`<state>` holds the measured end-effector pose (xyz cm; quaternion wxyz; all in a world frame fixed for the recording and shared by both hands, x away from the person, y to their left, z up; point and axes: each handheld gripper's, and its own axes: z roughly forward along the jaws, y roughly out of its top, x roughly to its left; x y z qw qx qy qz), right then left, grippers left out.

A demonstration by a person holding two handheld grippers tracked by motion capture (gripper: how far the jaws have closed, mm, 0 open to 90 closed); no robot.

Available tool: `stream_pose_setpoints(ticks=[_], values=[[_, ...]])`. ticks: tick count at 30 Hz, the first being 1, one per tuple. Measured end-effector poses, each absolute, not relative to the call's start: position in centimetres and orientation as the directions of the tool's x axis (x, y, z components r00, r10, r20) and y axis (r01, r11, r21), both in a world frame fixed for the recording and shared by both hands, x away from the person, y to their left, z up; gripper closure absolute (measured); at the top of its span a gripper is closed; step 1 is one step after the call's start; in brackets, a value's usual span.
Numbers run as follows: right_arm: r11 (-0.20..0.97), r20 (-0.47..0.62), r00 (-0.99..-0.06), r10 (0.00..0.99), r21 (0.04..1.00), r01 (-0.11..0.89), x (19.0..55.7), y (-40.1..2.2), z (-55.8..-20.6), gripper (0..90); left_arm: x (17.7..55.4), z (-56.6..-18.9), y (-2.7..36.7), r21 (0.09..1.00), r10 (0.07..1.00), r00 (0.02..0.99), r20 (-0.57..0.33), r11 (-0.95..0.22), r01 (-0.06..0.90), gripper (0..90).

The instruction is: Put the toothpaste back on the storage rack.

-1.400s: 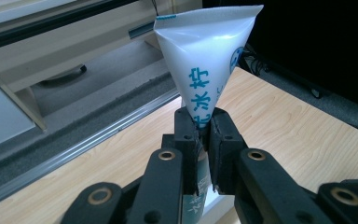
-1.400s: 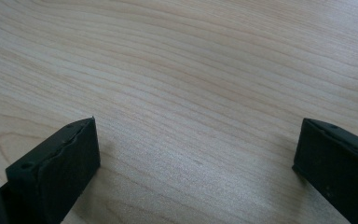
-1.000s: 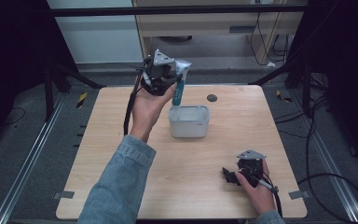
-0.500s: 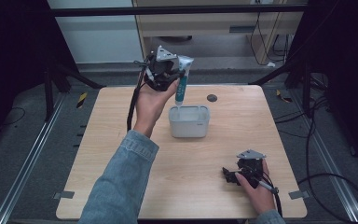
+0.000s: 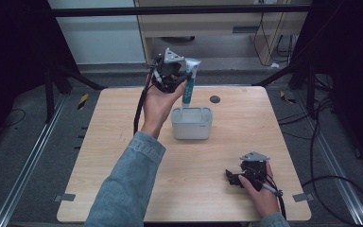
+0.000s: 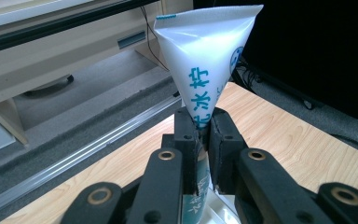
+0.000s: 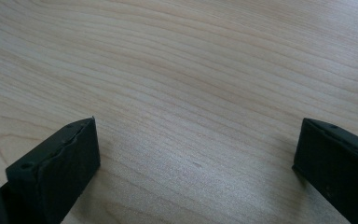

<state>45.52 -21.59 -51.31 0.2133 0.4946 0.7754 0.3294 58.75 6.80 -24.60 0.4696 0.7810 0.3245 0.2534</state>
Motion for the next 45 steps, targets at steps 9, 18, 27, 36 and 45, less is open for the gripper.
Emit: stream_pose_setpoints(ticks=[9,18,27,36,45], values=[[0.294,-0.005,-0.420,0.908,0.722,0.627,45.5,-21.6,-51.3,0.4,58.7,-25.6,6.4,0.906,0.747,0.661,0.075,-0.328,0.267,82.7],[0.292,-0.004,-0.418,0.908,0.721,0.628,45.5,-21.6,-51.3,0.4,59.0,-26.8,5.9,0.899,0.744,0.664,0.066,-0.332,0.284,82.7],[0.293,-0.004,-0.419,0.908,0.722,0.627,45.5,-21.6,-51.3,0.3,58.8,-28.1,6.0,0.899,0.757,0.650,0.063,-0.326,0.293,82.7],[0.292,-0.004,-0.418,0.908,0.722,0.628,45.5,-21.6,-51.3,0.3,58.6,-29.5,5.6,0.894,0.756,0.652,0.059,-0.330,0.302,82.6],[0.294,-0.004,-0.421,0.907,0.721,0.627,45.6,-21.6,-51.3,0.4,58.7,-31.0,5.4,0.887,0.754,0.654,0.055,-0.338,0.315,82.6]])
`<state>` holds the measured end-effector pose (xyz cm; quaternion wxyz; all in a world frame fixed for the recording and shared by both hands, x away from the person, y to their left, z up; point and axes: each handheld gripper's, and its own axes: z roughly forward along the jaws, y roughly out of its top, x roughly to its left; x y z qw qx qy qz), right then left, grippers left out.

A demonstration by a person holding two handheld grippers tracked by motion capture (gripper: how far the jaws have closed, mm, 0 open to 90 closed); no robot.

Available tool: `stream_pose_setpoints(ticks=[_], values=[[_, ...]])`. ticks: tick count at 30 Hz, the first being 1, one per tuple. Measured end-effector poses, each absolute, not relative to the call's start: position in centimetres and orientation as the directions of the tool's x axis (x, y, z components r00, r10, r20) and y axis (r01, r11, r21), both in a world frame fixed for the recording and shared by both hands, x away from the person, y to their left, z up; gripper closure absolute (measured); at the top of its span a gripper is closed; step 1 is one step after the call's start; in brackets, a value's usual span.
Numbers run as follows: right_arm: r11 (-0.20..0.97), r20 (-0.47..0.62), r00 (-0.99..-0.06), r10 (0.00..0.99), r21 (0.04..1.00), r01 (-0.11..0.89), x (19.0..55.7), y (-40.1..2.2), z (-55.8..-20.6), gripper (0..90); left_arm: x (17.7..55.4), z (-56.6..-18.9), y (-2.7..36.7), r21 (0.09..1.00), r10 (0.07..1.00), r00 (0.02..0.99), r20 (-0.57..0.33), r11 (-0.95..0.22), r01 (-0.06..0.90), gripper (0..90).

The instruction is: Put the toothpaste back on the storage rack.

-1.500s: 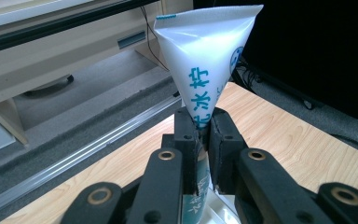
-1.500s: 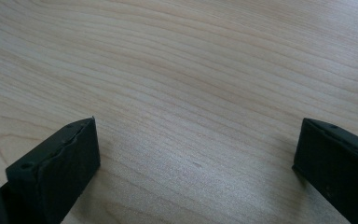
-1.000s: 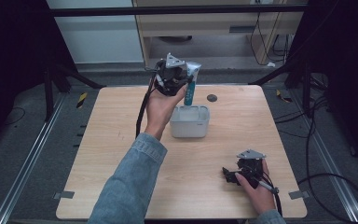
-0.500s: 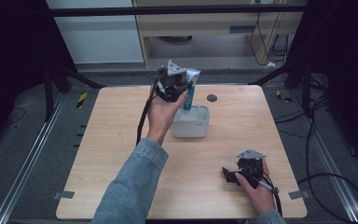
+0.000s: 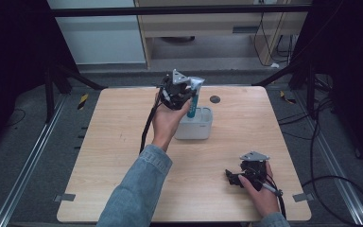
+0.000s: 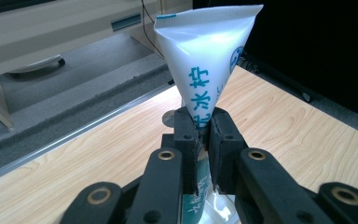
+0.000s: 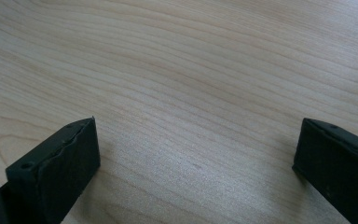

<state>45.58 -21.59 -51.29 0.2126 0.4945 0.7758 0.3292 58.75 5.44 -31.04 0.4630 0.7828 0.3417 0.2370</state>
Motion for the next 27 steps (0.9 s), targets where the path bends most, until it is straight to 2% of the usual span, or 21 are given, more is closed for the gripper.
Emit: stream_pose_setpoints(ticks=[8,27], values=[[0.295,-0.005,-0.421,0.907,0.721,0.627,45.6,-21.6,-51.3,0.3,58.6,-32.6,5.0,0.872,0.755,0.648,0.097,-0.379,0.310,82.6],[0.295,-0.004,-0.422,0.907,0.723,0.625,45.6,-21.6,-51.3,0.4,59.5,-35.5,4.7,0.838,0.753,0.652,0.090,-0.411,0.358,82.5]])
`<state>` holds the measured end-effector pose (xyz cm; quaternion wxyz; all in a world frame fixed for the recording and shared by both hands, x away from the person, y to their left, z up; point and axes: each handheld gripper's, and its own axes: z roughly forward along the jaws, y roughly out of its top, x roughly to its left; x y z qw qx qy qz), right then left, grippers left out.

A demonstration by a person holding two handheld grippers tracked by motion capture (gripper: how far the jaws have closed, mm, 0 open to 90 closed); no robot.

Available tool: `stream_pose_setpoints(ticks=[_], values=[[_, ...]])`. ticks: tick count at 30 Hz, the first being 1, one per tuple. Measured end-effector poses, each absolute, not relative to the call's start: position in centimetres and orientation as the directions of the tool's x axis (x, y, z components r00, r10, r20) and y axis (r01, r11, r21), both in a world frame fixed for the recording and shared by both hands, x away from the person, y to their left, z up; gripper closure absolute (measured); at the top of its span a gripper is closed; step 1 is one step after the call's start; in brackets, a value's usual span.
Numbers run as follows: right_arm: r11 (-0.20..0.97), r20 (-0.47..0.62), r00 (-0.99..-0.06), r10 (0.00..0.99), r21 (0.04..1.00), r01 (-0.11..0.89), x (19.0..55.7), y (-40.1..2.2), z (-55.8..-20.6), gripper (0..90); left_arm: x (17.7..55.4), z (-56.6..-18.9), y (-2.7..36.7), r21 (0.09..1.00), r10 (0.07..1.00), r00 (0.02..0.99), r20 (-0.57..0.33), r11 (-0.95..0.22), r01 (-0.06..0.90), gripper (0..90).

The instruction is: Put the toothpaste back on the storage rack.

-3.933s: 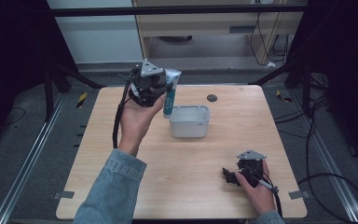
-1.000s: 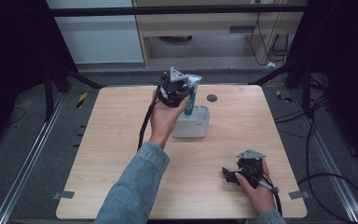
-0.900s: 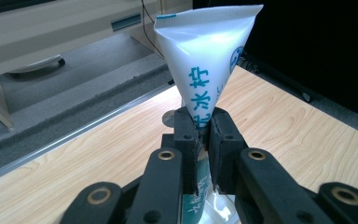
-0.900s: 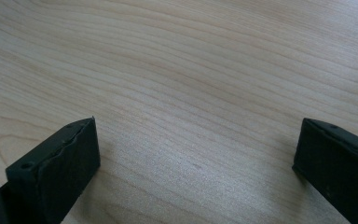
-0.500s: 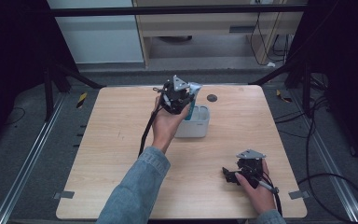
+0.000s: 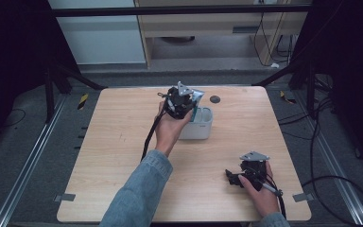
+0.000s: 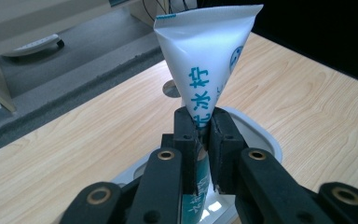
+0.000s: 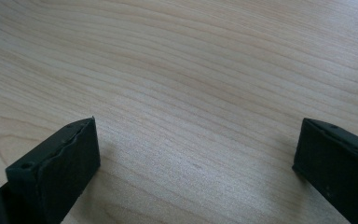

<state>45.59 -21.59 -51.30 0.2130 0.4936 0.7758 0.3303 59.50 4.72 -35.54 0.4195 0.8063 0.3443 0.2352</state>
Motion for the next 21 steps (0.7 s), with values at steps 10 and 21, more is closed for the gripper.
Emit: stream_pose_setpoints(ticks=[10,21], values=[[0.294,-0.004,-0.421,0.907,0.722,0.626,45.6,-21.6,-51.3,0.4,59.9,-36.8,4.9,0.820,0.754,0.651,0.081,-0.422,0.386,82.4],[0.293,-0.003,-0.421,0.907,0.721,0.627,45.6,-21.6,-51.3,0.4,60.0,-37.6,4.5,0.801,0.749,0.658,0.077,-0.439,0.406,82.3]])
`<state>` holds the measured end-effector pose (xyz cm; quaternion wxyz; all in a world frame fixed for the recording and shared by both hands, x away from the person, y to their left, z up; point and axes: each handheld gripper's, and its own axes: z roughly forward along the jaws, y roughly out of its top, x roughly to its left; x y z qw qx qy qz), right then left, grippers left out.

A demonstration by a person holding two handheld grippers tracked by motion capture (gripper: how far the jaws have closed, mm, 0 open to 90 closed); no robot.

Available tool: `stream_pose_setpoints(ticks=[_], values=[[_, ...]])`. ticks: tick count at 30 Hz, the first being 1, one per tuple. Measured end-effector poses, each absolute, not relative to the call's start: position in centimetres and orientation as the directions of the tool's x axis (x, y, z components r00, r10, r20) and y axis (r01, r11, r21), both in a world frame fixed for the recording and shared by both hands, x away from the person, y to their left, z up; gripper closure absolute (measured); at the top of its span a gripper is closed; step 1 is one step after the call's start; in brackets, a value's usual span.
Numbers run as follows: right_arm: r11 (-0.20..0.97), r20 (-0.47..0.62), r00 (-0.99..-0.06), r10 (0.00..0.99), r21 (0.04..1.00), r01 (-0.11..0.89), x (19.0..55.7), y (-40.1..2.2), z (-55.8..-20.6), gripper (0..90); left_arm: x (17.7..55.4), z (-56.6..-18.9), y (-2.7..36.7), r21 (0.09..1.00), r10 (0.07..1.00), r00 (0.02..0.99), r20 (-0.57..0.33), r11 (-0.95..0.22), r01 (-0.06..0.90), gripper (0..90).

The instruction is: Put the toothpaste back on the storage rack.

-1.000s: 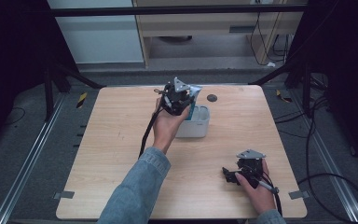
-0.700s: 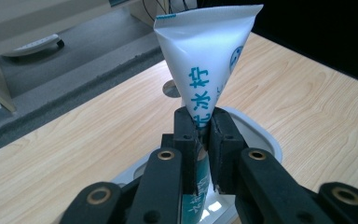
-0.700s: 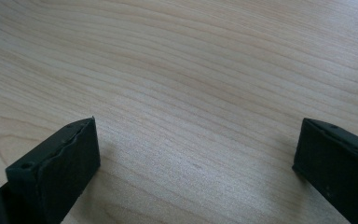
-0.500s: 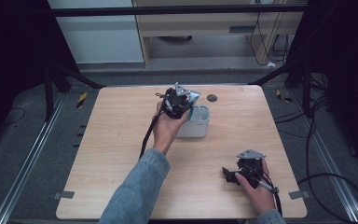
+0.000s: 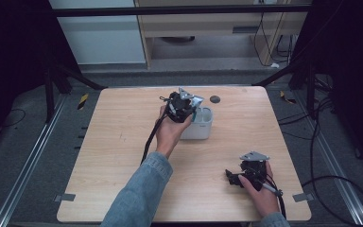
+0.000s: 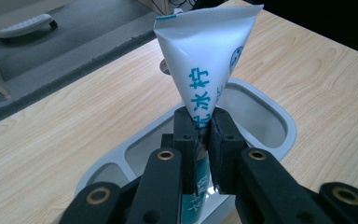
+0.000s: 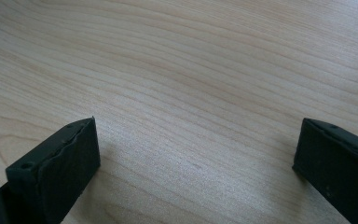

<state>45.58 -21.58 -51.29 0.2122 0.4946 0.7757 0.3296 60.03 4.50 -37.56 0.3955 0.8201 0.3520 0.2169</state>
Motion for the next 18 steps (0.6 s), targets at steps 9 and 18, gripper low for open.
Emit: stream_pose_setpoints(ticks=[9,18], values=[[0.293,-0.003,-0.421,0.907,0.721,0.628,45.58,-21.58,-51.29,0.4,60.20,-37.77,4.11,0.794,0.739,0.669,0.080,-0.453,0.406,82.1],[0.294,-0.004,-0.421,0.907,0.722,0.626,45.58,-21.59,-51.29,0.4,60.80,-37.73,3.76,0.791,0.746,0.662,0.071,-0.447,0.419,81.6]])
